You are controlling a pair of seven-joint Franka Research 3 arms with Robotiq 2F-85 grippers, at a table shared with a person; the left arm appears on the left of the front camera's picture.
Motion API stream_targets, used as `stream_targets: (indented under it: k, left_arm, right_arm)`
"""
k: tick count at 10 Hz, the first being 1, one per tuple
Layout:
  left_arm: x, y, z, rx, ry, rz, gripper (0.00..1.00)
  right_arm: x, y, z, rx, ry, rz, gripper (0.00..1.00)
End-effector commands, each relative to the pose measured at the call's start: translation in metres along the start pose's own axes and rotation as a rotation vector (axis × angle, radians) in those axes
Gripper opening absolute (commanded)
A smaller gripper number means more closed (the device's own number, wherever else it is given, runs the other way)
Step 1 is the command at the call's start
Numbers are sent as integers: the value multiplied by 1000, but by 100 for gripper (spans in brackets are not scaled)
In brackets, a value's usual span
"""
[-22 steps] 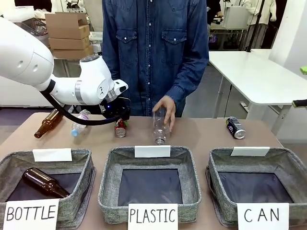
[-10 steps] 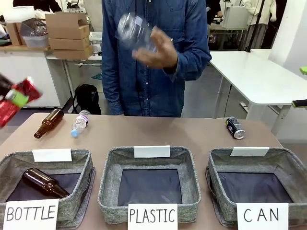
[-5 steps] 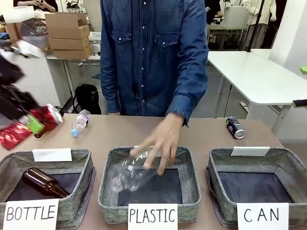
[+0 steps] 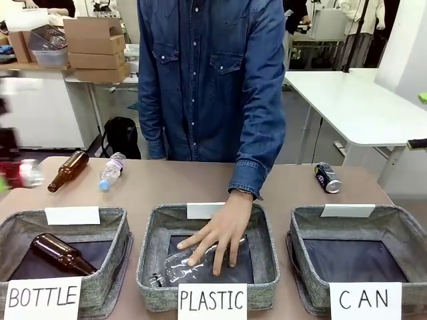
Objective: Sort the can waste into the basket.
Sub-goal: Pick up the can waste from the table and place it in the right Fabric basket.
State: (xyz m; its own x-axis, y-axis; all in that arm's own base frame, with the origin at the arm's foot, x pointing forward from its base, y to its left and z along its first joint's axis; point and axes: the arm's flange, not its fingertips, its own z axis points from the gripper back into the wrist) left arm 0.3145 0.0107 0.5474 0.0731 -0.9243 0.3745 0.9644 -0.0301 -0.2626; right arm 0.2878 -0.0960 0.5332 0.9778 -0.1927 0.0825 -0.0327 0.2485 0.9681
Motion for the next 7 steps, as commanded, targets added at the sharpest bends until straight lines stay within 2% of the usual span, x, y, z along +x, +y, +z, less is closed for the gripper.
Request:
stream_targets:
  k: [1, 3, 4, 5, 6, 7]
  left_arm:
    - [-9, -28, -8, 75, -48, -33, 39]
    - [3, -26, -14, 85, -58, -34, 39]
    - [23, -22, -20, 91, -104, -76, 39]
    - [54, -17, -31, 102, -136, -112, 39]
    - [95, -12, -47, 47, -167, -190, 39]
    - [140, -8, -65, 52, -190, -220, 39]
  right_arm:
    - [2, 2, 0, 19, -1, 25, 100]
    - [2, 2, 0, 19, -1, 25, 100]
    - [2, 2, 0, 19, -1, 25, 100]
    - [2, 2, 0, 19, -1, 25, 100]
    - [2, 2, 0, 19, -1, 25, 100]
    - [2, 2, 0, 19, -1, 25, 100]
